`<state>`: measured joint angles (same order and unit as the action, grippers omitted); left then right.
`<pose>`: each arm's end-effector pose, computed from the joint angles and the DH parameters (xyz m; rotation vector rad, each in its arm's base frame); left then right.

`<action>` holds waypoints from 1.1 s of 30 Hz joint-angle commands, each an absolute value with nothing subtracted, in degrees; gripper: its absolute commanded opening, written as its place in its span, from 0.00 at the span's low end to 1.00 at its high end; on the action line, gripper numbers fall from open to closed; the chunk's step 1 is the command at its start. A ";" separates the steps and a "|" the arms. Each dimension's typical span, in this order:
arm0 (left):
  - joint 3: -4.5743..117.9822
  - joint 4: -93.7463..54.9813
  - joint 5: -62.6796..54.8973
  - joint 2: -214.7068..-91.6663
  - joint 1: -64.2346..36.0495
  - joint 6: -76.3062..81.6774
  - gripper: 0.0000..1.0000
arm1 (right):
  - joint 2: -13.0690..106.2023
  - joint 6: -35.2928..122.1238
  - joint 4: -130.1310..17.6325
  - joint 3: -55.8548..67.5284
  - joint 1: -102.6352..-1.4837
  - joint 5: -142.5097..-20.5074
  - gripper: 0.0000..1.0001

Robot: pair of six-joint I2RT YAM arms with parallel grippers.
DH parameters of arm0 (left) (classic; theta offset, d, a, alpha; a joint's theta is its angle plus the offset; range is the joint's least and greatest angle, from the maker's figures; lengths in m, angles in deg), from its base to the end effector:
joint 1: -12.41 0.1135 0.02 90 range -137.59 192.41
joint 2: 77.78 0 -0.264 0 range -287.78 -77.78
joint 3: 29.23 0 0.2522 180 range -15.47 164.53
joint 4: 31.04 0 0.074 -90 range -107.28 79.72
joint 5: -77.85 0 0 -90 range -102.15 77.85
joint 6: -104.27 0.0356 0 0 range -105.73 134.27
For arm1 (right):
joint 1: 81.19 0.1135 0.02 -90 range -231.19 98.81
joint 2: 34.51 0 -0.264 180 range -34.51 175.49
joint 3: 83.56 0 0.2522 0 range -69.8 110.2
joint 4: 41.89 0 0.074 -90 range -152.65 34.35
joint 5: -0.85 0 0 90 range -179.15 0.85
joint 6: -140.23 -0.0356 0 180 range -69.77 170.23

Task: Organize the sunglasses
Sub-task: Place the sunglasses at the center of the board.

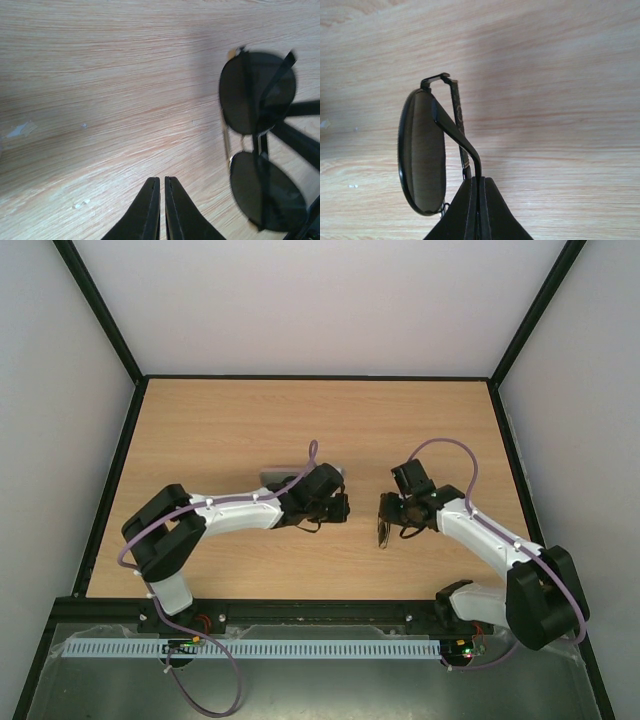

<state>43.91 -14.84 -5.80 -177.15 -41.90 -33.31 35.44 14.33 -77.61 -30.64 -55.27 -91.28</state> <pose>0.2126 -0.3028 0.1887 0.2106 2.5265 -0.9560 0.2137 0.1024 0.2004 0.2365 2.5255 0.3987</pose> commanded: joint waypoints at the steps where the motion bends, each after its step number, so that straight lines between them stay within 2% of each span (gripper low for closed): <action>1: 41.89 -16.11 -4.60 -174.34 -41.56 -33.37 0.07 | 37.25 16.84 -86.94 -23.75 -54.64 -99.49 0.01; 15: 34.56 -20.33 -3.73 -169.71 -41.65 -34.51 0.06 | 57.05 14.12 -100.64 -11.08 -44.45 -123.94 0.01; 22: 31.55 -20.45 -4.04 -166.59 -41.13 -34.51 0.07 | 66.19 10.68 -101.79 -6.88 -39.06 -126.71 0.01; 29: 29.56 -20.13 -4.57 -164.24 -40.47 -34.51 0.07 | 70.53 7.84 -102.55 -4.77 -34.48 -127.30 0.02; 31: 29.30 -20.10 -4.59 -164.09 -40.34 -34.52 0.07 | 70.21 7.51 -102.72 -4.65 -33.91 -127.02 0.12; 33: 29.20 -20.10 -4.59 -164.10 -40.37 -34.51 0.07 | 68.84 7.43 -102.63 -4.56 -33.74 -126.52 0.14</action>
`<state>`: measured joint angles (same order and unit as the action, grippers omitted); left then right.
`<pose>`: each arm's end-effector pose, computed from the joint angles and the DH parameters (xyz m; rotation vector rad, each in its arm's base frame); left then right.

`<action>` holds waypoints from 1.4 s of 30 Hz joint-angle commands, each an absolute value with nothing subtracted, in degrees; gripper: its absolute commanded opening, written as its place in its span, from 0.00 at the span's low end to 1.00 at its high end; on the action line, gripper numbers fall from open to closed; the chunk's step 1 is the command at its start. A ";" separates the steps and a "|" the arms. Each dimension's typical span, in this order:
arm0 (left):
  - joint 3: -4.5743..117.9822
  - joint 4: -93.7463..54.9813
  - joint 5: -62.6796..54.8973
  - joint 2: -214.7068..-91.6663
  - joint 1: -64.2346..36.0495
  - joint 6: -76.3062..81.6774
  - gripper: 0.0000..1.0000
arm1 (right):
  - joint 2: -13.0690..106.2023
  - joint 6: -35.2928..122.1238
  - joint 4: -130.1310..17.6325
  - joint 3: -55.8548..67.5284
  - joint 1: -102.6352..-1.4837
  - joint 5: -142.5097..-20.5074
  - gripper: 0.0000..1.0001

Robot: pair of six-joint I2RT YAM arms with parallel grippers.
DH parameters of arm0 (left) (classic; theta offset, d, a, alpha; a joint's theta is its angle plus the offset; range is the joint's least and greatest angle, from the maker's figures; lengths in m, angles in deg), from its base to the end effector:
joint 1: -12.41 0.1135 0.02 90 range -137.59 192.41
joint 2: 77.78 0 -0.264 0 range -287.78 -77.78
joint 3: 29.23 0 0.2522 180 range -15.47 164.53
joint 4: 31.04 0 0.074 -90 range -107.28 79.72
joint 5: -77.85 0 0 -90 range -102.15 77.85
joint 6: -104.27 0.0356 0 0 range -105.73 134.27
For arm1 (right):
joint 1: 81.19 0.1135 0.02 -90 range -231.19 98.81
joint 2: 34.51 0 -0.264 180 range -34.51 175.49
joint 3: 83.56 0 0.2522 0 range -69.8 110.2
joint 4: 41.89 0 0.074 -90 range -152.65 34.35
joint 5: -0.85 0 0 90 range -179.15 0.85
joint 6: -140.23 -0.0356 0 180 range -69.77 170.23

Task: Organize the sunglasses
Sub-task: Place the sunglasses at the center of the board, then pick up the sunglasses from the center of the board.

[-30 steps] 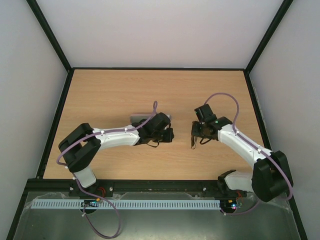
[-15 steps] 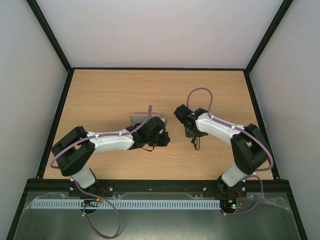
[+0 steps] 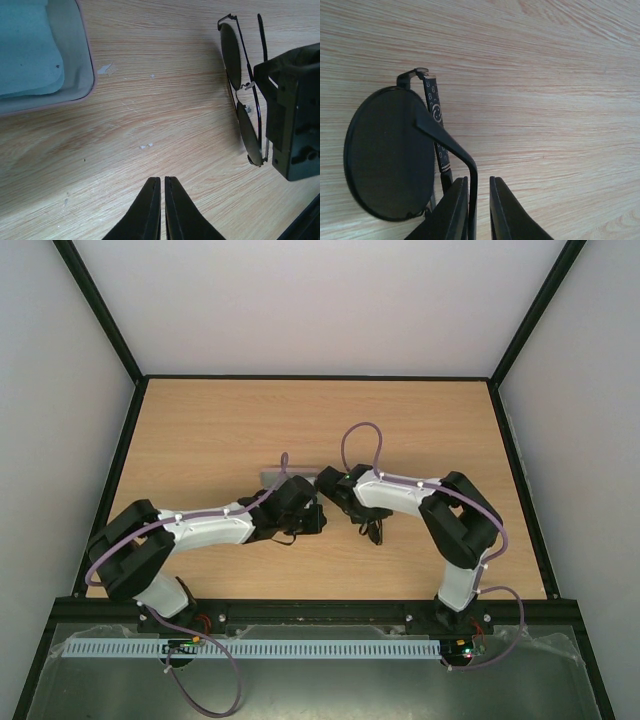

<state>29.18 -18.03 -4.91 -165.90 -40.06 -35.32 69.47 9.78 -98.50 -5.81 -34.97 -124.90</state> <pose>0.1857 -0.2491 0.1782 0.1345 2.5439 -0.9679 0.2384 0.2187 0.1561 -0.0779 2.5809 -0.4947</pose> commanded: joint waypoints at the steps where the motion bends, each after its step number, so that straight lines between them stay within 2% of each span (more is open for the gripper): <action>1: 29.20 -20.05 -4.59 -164.05 -40.33 -34.51 0.07 | 67.91 7.41 -102.66 -4.55 -33.57 -126.35 0.16; 6: 29.52 -19.13 -5.07 -163.63 -40.33 -34.35 0.07 | 62.54 8.42 -102.38 -4.16 -33.59 -124.53 0.22; 13: 29.25 -16.83 -5.90 -161.48 -40.00 -34.08 0.07 | 55.45 11.81 -95.77 -7.41 -33.69 -114.91 0.30; 15: 29.21 -15.78 -6.17 -160.21 -39.81 -34.00 0.07 | 54.08 12.67 -92.34 -9.98 -34.84 -111.00 0.26; 17: 29.18 -14.09 -6.62 -158.79 -39.44 -33.69 0.07 | 52.62 13.47 -88.77 -13.18 -37.05 -106.62 0.13; 18: 29.06 -13.19 -6.76 -157.86 -39.23 -33.50 0.07 | 51.78 13.55 -87.30 -14.61 -38.34 -104.90 0.11; 31: 24.92 -3.60 -7.61 -144.53 -31.02 -31.15 0.17 | 50.93 19.80 -82.69 -20.26 -48.66 -100.18 0.21; 42: 20.28 -3.42 -6.27 -141.07 -28.03 -31.26 0.18 | 52.12 19.91 -79.82 -22.94 -49.11 -97.94 0.20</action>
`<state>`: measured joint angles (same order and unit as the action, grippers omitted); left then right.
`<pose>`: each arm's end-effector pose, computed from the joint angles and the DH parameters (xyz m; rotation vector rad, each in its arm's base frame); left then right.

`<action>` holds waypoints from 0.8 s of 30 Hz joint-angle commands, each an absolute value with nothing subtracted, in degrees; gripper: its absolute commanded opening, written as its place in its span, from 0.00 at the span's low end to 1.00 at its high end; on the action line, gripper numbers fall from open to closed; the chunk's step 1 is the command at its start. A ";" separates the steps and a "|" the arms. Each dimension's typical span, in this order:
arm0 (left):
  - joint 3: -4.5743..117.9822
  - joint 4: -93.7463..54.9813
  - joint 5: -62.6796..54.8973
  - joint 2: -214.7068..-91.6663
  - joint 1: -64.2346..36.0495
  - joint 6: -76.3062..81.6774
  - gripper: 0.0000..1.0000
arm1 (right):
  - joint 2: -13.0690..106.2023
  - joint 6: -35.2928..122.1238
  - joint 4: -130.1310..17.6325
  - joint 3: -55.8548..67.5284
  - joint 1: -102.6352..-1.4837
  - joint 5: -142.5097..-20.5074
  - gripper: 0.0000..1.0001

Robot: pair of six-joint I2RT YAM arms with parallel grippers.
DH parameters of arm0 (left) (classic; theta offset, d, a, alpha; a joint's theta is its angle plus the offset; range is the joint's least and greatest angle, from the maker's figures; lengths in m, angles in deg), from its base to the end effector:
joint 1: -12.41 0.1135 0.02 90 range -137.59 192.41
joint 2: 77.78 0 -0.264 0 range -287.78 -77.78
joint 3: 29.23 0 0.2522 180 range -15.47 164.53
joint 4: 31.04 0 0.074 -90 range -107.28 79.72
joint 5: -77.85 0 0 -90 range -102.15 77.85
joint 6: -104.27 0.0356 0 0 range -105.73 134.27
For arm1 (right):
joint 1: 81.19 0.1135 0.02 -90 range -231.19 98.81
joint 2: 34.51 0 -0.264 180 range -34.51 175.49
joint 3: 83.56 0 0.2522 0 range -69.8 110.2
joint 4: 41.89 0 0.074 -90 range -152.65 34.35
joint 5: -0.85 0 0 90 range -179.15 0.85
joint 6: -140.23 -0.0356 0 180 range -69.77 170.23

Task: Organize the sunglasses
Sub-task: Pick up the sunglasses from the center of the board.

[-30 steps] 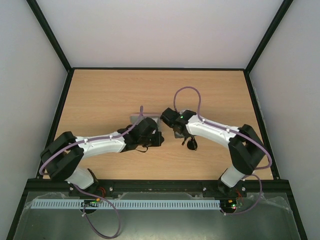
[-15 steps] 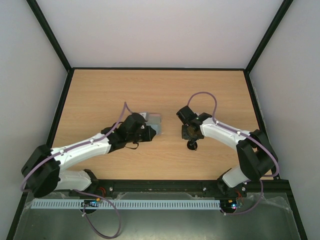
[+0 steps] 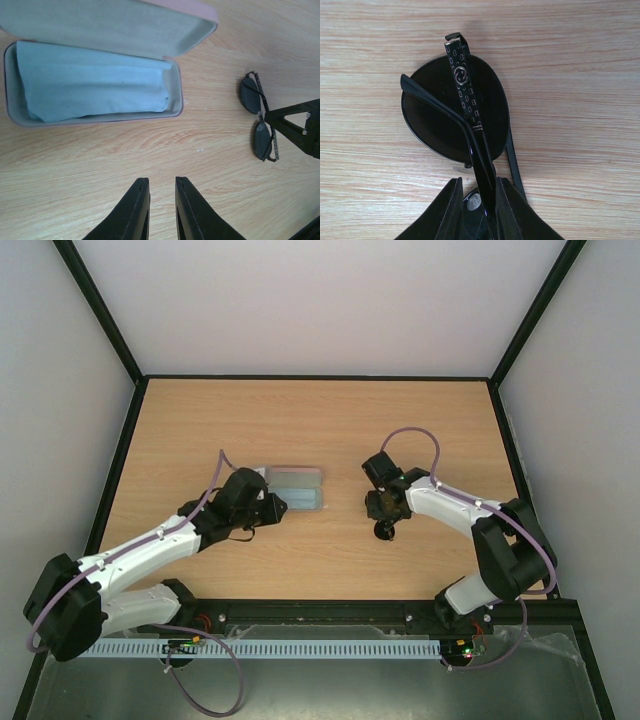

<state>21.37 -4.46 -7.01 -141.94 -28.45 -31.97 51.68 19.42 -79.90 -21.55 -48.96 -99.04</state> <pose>0.1747 -0.1554 0.2214 -0.0635 2.4322 -0.8581 0.2430 0.1460 0.1771 0.0238 2.6365 0.1468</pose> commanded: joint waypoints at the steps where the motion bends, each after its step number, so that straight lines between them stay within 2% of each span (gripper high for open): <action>1: 20.20 -3.52 -6.19 -141.06 -28.02 -31.26 0.18 | 52.33 19.91 -79.67 -23.01 -49.13 -97.86 0.17; 7: 20.19 -3.79 -6.09 -141.28 -27.93 -31.26 0.18 | 53.63 20.03 -79.04 -22.95 -49.11 -98.55 0.11; 13: 20.07 -3.96 -6.09 -141.33 -27.93 -31.33 0.18 | 54.65 19.82 -79.13 -23.04 -49.11 -99.58 0.15; 24: 20.39 -4.95 -5.91 -142.69 -27.76 -31.25 0.18 | 55.57 20.34 -79.05 -22.94 -49.11 -100.40 0.12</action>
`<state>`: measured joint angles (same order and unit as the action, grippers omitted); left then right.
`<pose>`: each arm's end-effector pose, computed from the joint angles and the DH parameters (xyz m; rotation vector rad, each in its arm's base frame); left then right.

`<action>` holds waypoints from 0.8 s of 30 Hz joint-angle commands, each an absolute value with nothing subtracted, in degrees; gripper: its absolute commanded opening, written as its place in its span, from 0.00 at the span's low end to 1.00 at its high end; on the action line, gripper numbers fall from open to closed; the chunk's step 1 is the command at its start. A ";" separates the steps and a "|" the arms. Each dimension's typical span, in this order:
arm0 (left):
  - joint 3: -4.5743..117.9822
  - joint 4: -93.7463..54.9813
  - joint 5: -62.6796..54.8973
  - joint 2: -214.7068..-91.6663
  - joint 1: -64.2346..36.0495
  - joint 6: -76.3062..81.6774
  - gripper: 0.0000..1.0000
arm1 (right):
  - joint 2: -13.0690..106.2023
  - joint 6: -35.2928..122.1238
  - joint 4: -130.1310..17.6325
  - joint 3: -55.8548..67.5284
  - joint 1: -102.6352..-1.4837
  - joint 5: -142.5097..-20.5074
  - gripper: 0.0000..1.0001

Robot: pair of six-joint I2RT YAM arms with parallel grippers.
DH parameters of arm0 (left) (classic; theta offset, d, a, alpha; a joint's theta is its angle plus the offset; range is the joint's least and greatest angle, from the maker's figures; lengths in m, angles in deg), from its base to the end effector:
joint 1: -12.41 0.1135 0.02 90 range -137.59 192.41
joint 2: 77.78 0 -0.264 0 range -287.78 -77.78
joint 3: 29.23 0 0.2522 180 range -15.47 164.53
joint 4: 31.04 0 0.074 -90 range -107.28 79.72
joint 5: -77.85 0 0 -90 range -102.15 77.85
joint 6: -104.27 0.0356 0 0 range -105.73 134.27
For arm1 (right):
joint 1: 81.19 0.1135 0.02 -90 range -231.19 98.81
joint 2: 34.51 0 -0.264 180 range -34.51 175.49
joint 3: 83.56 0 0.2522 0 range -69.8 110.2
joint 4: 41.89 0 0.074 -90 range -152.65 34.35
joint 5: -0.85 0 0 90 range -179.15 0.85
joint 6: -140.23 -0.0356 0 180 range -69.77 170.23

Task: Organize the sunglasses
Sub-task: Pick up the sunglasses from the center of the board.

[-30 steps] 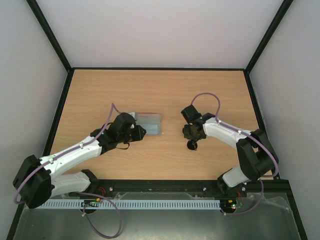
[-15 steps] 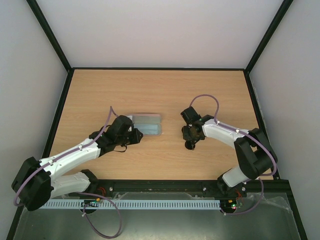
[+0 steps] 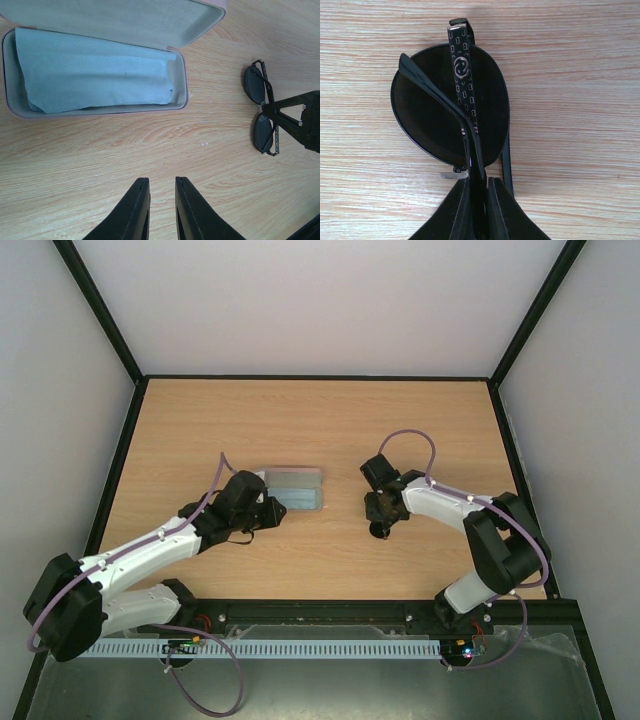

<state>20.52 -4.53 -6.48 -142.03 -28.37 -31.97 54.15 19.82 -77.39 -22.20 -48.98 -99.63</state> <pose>0.1734 -0.1542 0.2163 -0.0615 2.4500 -0.8566 0.2469 0.1479 0.1648 0.0171 2.6411 0.1251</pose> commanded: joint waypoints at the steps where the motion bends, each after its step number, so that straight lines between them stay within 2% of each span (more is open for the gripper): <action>1: 20.39 -5.09 -5.91 -142.87 -27.68 -31.26 0.18 | 55.72 20.40 -79.04 -22.91 -49.11 -100.26 0.11; 6: 20.18 -5.75 -6.22 -143.85 -27.32 -31.56 0.18 | 54.61 20.35 -78.83 -22.79 -49.13 -100.29 0.02; 20: 9.24 -9.97 -9.72 -138.78 -27.23 -40.58 0.18 | 46.63 21.09 -81.17 -20.29 -49.11 -99.76 0.01; 24: 6.41 -13.74 -10.56 -140.76 -27.10 -42.45 0.11 | 44.34 21.46 -82.39 -18.43 -49.13 -99.22 0.01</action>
